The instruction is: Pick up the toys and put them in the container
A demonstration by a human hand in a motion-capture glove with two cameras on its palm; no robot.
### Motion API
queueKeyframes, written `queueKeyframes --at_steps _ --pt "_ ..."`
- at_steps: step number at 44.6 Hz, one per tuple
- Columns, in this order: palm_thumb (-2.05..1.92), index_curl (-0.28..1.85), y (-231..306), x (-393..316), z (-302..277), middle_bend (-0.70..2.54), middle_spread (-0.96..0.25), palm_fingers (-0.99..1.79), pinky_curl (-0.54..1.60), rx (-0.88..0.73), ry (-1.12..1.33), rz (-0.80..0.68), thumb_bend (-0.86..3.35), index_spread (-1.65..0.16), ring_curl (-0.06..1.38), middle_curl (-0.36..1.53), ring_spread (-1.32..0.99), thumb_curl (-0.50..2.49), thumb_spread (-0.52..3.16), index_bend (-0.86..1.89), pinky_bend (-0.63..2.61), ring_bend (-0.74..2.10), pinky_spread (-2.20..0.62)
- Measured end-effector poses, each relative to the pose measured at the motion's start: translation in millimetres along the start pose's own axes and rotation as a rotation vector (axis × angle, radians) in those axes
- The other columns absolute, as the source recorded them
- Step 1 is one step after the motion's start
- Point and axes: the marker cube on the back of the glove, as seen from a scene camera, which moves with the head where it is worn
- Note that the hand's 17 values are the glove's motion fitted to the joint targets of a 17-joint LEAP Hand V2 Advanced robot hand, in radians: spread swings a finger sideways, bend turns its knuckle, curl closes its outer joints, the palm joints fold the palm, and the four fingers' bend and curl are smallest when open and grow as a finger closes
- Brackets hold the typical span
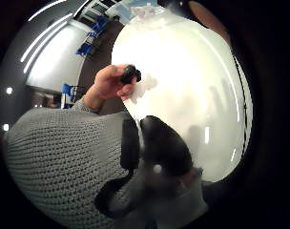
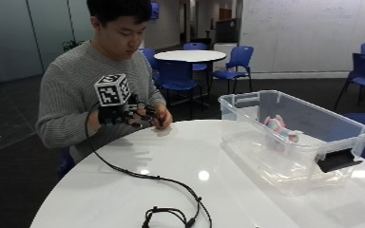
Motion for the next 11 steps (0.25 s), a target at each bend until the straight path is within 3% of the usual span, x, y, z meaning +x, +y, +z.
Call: queueKeyframes --at_steps 11 --pt "-0.04 0.4 -8.8 -1.2 8.1 0.17 -0.17 -0.02 0.31 -0.029 -0.005 0.0 -0.03 -0.4 0.32 0.3 -0.11 0.19 1.34 0.19 0.81 0.24 0.05"
